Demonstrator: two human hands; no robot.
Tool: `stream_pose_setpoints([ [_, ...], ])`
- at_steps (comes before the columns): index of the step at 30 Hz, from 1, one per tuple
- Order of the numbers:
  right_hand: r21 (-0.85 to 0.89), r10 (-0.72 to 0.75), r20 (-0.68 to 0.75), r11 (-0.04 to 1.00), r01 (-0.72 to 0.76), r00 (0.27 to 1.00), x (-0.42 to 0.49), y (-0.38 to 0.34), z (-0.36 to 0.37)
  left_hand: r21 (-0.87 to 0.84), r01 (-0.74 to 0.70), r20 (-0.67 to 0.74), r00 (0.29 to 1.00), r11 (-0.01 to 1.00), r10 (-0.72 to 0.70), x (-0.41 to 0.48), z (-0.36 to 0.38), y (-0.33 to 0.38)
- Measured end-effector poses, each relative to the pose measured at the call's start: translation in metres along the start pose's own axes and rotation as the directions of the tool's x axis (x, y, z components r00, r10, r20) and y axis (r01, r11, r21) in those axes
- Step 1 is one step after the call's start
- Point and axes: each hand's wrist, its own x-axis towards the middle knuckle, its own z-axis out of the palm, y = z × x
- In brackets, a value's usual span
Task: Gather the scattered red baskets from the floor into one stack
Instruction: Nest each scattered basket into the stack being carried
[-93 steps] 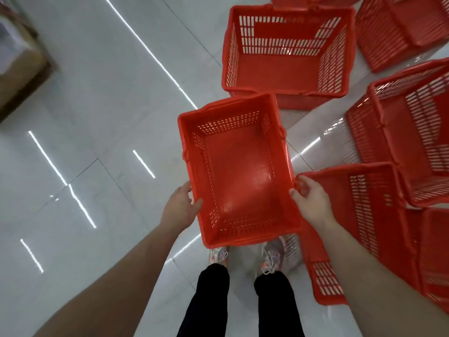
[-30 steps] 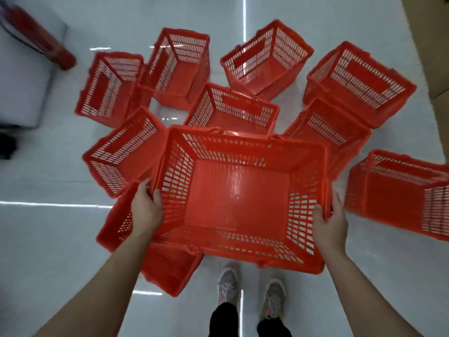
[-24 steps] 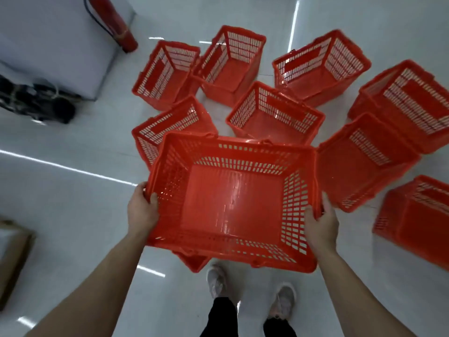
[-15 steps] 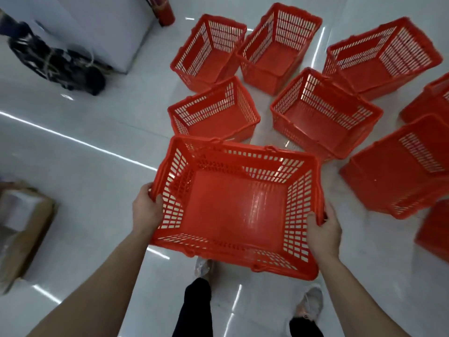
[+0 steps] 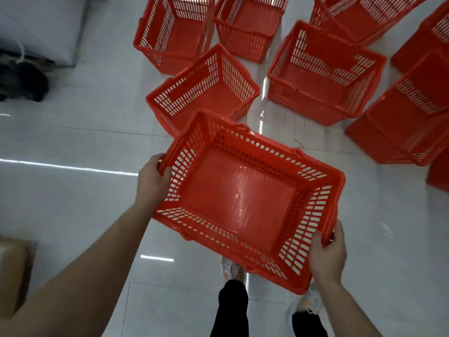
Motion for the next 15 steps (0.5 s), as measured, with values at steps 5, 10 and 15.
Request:
stream_pose_setpoints([
  [5,0.021,0.008,-0.079,1.000,-0.007,0.997,0.004,0.004,0.011,0.044,-0.120,0.037,0.992,0.992,0.119,0.030,0.015,0.012],
  [10,0.055,0.033,-0.121,0.998,-0.027,0.992,0.003,0.009,0.013,0.051,-0.135,0.033,0.991,0.990,0.133,0.034,0.020,0.010],
  [15,0.094,0.016,-0.134,0.996,-0.004,0.991,-0.008,0.005,0.010,0.033,-0.115,0.006,0.993,0.993,0.115,0.028,0.015,0.005],
])
